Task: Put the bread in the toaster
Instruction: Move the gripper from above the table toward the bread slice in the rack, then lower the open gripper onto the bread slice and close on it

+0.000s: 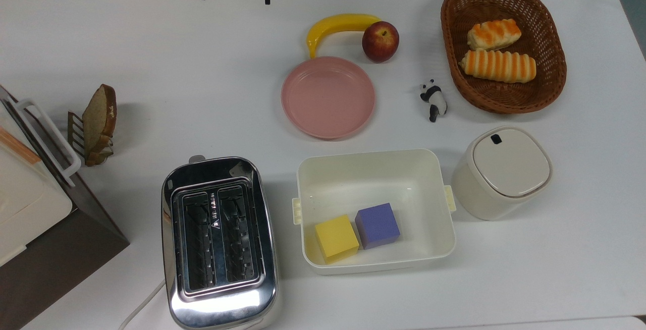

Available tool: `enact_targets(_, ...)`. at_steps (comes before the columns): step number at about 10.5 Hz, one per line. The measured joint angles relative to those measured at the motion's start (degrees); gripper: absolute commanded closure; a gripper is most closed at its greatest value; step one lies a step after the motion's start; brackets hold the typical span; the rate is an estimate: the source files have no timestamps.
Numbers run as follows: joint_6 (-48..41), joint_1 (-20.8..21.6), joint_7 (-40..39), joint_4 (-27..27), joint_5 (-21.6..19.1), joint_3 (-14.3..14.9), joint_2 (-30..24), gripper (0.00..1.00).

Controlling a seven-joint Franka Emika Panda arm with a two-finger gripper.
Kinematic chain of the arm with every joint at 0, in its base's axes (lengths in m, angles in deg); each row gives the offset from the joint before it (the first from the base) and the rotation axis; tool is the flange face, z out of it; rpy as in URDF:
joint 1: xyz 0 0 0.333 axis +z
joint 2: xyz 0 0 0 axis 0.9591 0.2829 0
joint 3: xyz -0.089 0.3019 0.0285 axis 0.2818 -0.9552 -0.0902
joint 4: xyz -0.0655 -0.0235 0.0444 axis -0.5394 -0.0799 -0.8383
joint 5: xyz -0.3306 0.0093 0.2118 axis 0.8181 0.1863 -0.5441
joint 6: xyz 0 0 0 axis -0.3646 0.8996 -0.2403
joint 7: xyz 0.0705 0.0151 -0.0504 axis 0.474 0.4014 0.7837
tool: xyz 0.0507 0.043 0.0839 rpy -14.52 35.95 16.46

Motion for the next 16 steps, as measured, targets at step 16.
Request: enact_targets(16,16.5,-12.3,-24.0,-11.0,6.7,1.3,3.1,0.00)
